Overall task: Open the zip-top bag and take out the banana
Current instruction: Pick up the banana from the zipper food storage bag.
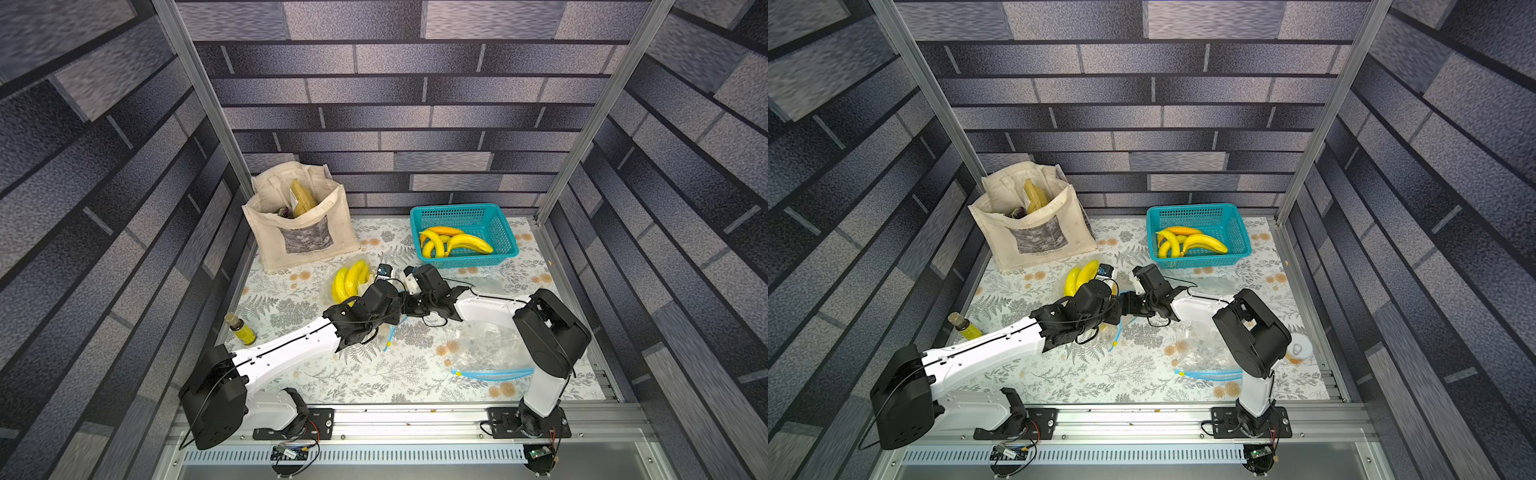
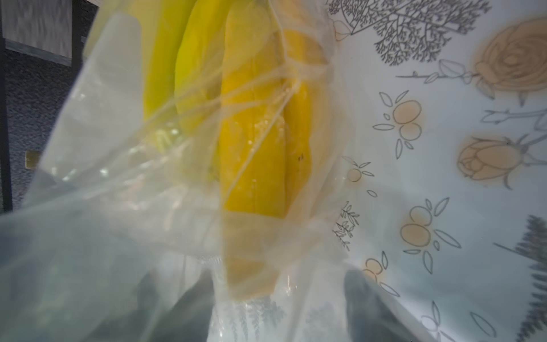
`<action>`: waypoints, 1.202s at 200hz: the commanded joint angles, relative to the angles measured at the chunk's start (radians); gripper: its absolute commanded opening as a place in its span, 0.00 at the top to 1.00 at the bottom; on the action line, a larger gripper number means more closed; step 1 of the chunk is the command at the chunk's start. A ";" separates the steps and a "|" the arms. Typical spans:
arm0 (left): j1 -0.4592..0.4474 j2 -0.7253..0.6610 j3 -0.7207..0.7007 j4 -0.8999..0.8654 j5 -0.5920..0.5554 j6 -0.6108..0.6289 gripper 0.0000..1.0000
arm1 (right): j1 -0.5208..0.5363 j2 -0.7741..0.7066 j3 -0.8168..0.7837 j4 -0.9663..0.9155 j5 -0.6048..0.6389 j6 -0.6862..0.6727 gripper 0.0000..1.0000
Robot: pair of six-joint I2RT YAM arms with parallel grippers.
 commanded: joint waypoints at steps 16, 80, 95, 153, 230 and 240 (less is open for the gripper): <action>-0.018 -0.021 -0.027 0.111 0.035 -0.042 0.99 | 0.041 0.002 0.081 -0.018 0.002 -0.022 0.33; -0.005 -0.046 -0.028 0.096 0.034 -0.021 0.99 | 0.043 -0.137 0.013 -0.131 -0.003 -0.069 0.41; -0.008 -0.046 -0.028 0.100 0.035 -0.026 0.99 | 0.046 -0.124 0.056 -0.129 -0.020 -0.064 0.45; -0.012 -0.029 -0.031 0.134 0.043 -0.034 0.99 | 0.051 -0.223 0.034 -0.170 -0.001 -0.095 0.46; -0.028 -0.006 -0.036 0.204 0.059 -0.048 0.99 | 0.053 -0.050 0.132 -0.097 -0.064 -0.065 0.39; -0.027 0.001 -0.042 0.224 0.065 -0.054 0.99 | 0.052 -0.028 0.143 -0.104 -0.056 -0.063 0.37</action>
